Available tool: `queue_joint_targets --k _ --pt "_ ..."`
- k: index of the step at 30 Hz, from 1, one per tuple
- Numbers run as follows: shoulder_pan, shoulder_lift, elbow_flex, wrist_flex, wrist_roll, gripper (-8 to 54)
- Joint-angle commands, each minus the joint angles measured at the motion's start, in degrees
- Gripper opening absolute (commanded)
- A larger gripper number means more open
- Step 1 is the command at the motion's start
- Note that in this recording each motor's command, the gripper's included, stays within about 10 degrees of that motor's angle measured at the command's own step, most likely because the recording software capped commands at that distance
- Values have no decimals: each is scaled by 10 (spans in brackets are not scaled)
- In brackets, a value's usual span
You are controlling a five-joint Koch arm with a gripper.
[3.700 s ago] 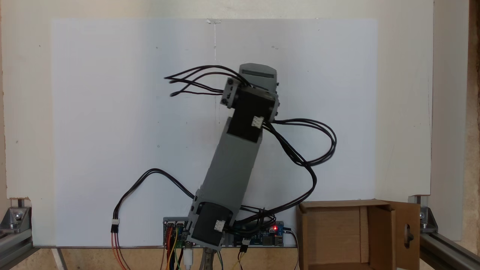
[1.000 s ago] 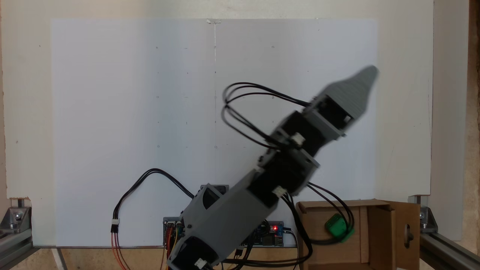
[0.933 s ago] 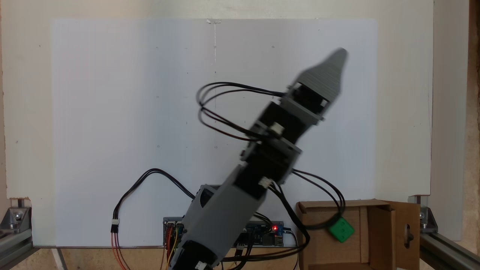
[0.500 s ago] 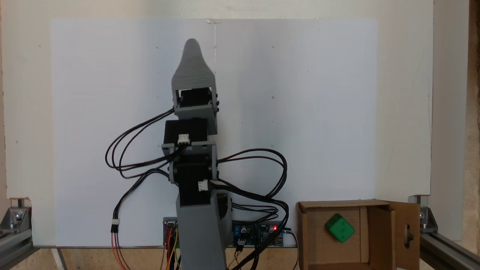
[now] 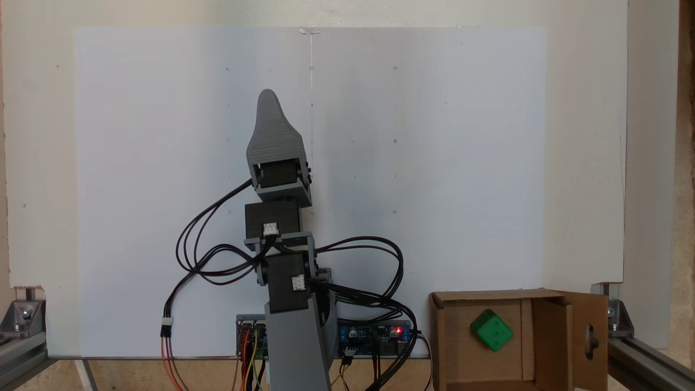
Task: Grasp a green dice and put it in the bin.
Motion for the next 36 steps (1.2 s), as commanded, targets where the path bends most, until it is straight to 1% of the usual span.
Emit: queue_joint_targets --k 1,5,10,13,18,36 --pt "9 62 3 -95 19 454" --pt "33 62 29 -185 19 454" --pt "68 62 62 -236 20 452" --pt "69 62 83 -265 20 454" --pt "67 62 142 -380 21 450" --pt "96 62 301 -591 14 446"
